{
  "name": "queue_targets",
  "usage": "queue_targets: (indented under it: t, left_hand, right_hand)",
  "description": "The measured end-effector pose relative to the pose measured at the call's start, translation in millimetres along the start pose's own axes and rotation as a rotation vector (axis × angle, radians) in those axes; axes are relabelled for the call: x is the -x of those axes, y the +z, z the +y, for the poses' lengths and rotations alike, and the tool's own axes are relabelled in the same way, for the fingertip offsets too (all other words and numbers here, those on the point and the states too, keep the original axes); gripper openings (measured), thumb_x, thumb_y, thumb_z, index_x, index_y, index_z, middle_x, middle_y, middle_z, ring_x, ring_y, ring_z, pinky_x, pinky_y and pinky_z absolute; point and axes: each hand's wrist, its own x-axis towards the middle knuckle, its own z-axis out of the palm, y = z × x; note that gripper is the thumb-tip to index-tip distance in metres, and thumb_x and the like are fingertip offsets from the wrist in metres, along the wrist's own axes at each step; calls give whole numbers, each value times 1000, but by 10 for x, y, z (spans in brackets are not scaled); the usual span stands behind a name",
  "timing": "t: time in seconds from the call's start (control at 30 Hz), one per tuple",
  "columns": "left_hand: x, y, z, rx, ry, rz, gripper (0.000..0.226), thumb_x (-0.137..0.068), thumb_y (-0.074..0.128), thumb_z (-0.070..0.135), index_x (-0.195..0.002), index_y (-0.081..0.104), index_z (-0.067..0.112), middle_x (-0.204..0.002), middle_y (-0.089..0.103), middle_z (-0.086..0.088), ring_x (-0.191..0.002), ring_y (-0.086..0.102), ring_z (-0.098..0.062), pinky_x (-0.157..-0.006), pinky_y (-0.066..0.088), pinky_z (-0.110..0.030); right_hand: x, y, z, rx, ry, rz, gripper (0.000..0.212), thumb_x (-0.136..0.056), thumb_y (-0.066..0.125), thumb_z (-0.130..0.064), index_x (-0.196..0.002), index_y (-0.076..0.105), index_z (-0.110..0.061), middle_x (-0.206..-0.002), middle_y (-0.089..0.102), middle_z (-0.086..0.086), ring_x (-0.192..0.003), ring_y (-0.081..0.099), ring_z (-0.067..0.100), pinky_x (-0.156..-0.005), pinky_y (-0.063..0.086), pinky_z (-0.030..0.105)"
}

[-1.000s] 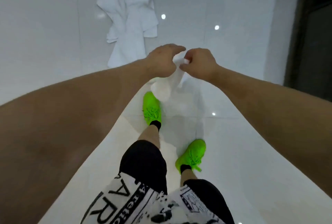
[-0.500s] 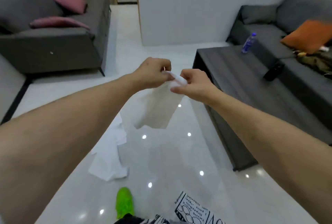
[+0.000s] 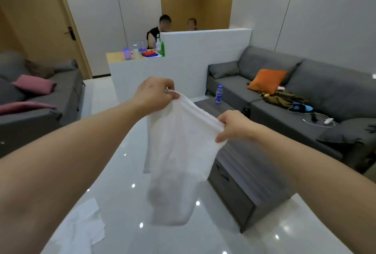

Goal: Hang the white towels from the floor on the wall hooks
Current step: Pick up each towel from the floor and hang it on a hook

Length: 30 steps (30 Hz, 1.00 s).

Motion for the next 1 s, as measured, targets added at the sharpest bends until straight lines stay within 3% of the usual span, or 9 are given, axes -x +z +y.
queue_targets:
  t: [0.13, 0.27, 0.37, 0.53, 0.63, 0.73, 0.83, 0.9, 1.0]
  left_hand:
    - [-400, 239, 231, -17, -5, 83, 13, -87, 61, 43, -86, 64, 31, -92, 62, 0, -87, 53, -24, -71, 42, -33]
    - [-945, 491, 272, -7, -115, 103, 17, -89, 60, 42, -92, 66, 27, -96, 65, -4, -89, 56, -27, -76, 49, -36]
    - [-1376, 822, 405, -8, -131, -135, 22, -83, 69, 41, -100, 66, 27, -109, 66, -3, -96, 56, -24, -79, 48, -33]
    - [-1745, 1702, 1238, 339, 144, -633, 87, -63, 87, 43, -139, 47, 32, -133, 48, 15, -122, 46, -9, -103, 39, -31]
    - [-1966, 2202, 1691, 507, 174, -589, 44, -71, 81, 30, -112, 64, 30, -102, 68, 10, -95, 64, -8, -84, 54, -32]
    - [-2278, 2390, 1837, 622, 102, -478, 6, -79, 68, 22, -83, 71, 26, -71, 67, 12, -69, 63, -5, -60, 47, -19]
    - [-2572, 2379, 1893, 704, 28, -372, 14, -75, 61, 29, -77, 70, 18, -66, 65, 3, -63, 60, -9, -56, 46, -24]
    - [-2707, 2349, 1969, 783, -35, -317, 17, -73, 59, 32, -82, 70, 22, -76, 70, 2, -69, 63, -8, -61, 49, -25]
    - [-2868, 2343, 2109, 809, -27, -300, 16, -74, 68, 27, -90, 69, 26, -83, 71, 7, -75, 66, -8, -60, 52, -21]
  right_hand:
    - [-22, -95, 680, 85, 159, -94, 31, -68, 84, -29, -96, 70, -29, -89, 67, -11, -84, 63, 8, -81, 56, 34]
    - [-133, -261, 1353, 40, 267, 23, 19, -76, 76, -31, -91, 65, -25, -90, 64, -5, -82, 62, 12, -70, 54, 28]
    - [-350, -527, 1608, -85, 264, 202, 12, -78, 74, -25, -78, 62, -21, -85, 62, -1, -81, 60, 17, -60, 46, 28]
    - [-936, -1053, 1612, -359, 154, 340, 20, -68, 86, -26, -69, 69, -15, -70, 67, 1, -65, 61, 9, -56, 47, 26]
    - [-1282, -1258, 1645, -290, 112, 301, 23, -62, 89, -32, -70, 73, -17, -65, 65, -6, -63, 59, 2, -50, 44, 18]
    - [-1477, -1351, 1893, -368, 122, 473, 29, -65, 87, -31, -81, 70, -14, -75, 65, -2, -71, 59, 9, -57, 45, 23]
    - [-1562, -1396, 2270, -557, 169, 422, 39, -70, 85, -29, -99, 66, -10, -93, 69, 5, -86, 66, 18, -73, 54, 33]
    - [-1629, -1372, 2495, -613, 199, 260, 28, -77, 81, -22, -100, 69, -11, -97, 73, 7, -93, 69, 23, -80, 57, 36]
    - [-1796, -1413, 2700, -750, 141, 255, 6, -89, 68, -14, -93, 70, -9, -95, 72, 15, -88, 69, 27, -82, 57, 43]
